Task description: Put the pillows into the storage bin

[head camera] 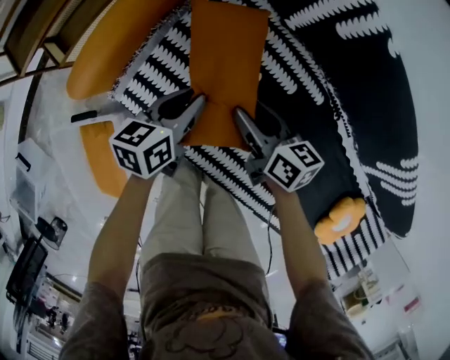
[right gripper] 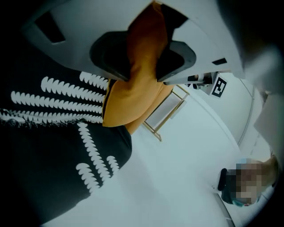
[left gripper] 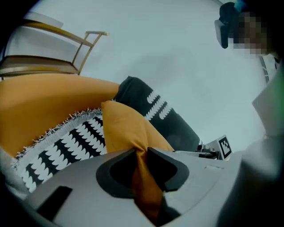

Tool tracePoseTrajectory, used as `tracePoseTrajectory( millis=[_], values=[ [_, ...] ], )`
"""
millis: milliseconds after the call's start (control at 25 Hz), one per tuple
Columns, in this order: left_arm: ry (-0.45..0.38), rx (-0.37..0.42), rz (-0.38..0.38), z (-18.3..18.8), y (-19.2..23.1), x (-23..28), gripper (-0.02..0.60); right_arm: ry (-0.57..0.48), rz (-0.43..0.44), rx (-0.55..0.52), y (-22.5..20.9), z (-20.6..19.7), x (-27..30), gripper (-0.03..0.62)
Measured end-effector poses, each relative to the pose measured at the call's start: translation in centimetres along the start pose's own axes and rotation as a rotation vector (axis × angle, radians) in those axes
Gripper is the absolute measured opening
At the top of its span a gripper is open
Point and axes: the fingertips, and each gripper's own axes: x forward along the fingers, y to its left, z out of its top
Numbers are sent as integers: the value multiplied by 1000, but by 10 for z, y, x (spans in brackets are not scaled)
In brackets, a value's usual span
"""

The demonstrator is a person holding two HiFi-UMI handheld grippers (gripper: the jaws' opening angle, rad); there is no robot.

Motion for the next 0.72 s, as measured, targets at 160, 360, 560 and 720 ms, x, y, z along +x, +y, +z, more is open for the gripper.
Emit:
tracePoseTrajectory(
  millis=[160, 360, 560, 720],
  values=[
    [-107, -26, 97, 5, -4, -52, 86, 37, 93, -70, 45, 0, 3, 193],
    [-244, -116, 269, -9, 10, -155, 84, 157, 227, -160, 131, -31, 28, 192],
    [-378, -225, 423, -40, 50, -286, 83, 301, 385, -244, 242, -95, 72, 190],
    [-461, -269, 521, -72, 89, -364, 81, 391, 469, -301, 307, -152, 107, 187]
  ],
)
